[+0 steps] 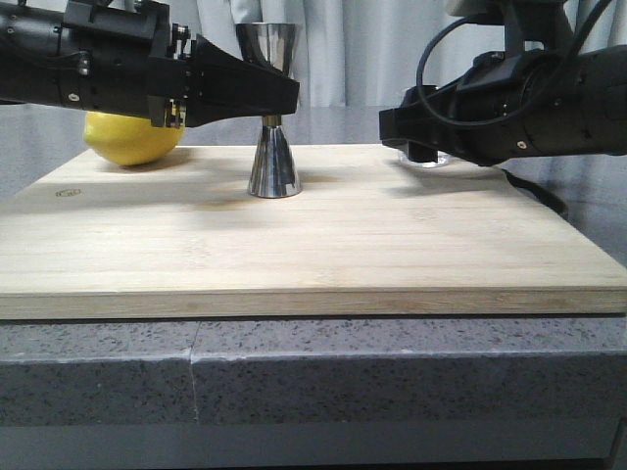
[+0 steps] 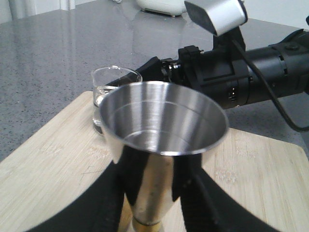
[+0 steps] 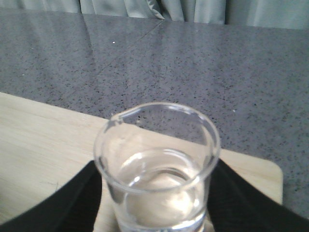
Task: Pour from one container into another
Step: 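Reach the right gripper to the glass beaker and grasp it, then lift the beaker with the right gripper over the jigger cup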
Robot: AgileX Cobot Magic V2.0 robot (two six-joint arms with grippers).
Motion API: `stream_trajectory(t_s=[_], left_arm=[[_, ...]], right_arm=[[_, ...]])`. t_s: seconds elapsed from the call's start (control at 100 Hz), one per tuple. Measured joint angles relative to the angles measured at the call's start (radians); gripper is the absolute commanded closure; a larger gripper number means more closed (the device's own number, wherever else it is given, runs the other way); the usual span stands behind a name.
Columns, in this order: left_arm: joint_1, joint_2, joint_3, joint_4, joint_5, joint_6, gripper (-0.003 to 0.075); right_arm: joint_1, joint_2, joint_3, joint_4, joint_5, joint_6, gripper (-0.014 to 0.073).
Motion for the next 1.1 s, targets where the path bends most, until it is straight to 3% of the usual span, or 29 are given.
stream_trajectory(t_s=[0.82, 0.98, 1.1], left_arm=[[0.000, 0.000, 0.000, 0.000, 0.000, 0.000, 0.0482], [0.000, 0.000, 0.000, 0.000, 0.000, 0.000, 0.0482], [0.000, 0.000, 0.000, 0.000, 0.000, 0.000, 0.0482]], right_arm=[[0.000, -0.052, 0.000, -0.001, 0.070, 0.002, 0.0286], [0.000, -0.140, -0.002, -0.023, 0.159, 0.002, 0.0286], [0.000, -0.226, -0.034, -0.070, 0.316, 0.002, 0.0286]])
